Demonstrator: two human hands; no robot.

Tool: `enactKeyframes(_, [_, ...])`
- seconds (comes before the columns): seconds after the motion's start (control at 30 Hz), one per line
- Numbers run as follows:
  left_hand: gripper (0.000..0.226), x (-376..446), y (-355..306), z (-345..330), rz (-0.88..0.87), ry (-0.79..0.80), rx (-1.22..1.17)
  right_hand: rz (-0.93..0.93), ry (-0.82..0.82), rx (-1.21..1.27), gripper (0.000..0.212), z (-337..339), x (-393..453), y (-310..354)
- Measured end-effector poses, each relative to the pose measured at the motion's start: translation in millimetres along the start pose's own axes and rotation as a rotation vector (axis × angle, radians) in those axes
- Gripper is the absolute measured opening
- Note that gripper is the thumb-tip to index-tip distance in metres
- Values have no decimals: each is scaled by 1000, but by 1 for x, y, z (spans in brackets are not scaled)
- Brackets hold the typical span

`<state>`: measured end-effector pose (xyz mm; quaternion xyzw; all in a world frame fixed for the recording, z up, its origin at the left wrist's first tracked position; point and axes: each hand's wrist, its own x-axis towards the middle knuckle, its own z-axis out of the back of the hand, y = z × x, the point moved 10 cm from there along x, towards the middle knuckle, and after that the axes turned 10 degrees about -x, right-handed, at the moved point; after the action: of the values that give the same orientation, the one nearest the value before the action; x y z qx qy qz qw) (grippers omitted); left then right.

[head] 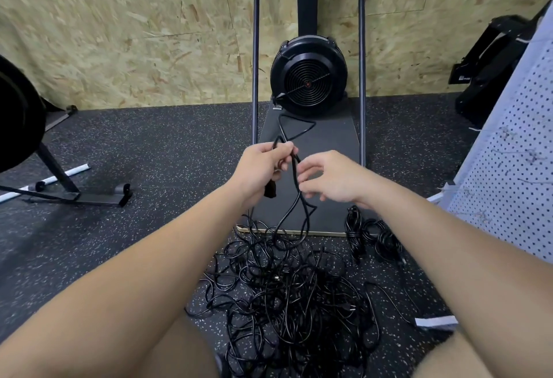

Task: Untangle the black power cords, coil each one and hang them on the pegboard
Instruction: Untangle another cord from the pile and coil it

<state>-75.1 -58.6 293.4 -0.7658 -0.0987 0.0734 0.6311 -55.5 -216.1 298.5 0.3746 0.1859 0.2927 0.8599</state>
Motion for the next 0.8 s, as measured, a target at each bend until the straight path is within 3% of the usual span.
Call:
enactKeyframes(0.07, [22,0,-4,0,6,10,-66,22,25,-107,19,-3,3,-3])
enactKeyframes(0.2, [20,4,-17,9,-4,-3,-171,89,194,-560,17,-19,2,-15])
enactKeyframes(0.37, [21,6,-15,46,-12,-171,-93,156,234,-464,18,-13,-6,-3])
enactKeyframes(0.53, [16,15,14,73,133,-215,102,157,-69,-176,28,30,0,17])
enactKeyframes(0.7, [8,13,18,91,147,-277,194,69,-395,231,24,83,1,-1])
enactKeyframes(0.8, [9,9,17,93,154,-280,225,114,-490,304,25,100,-4,-1])
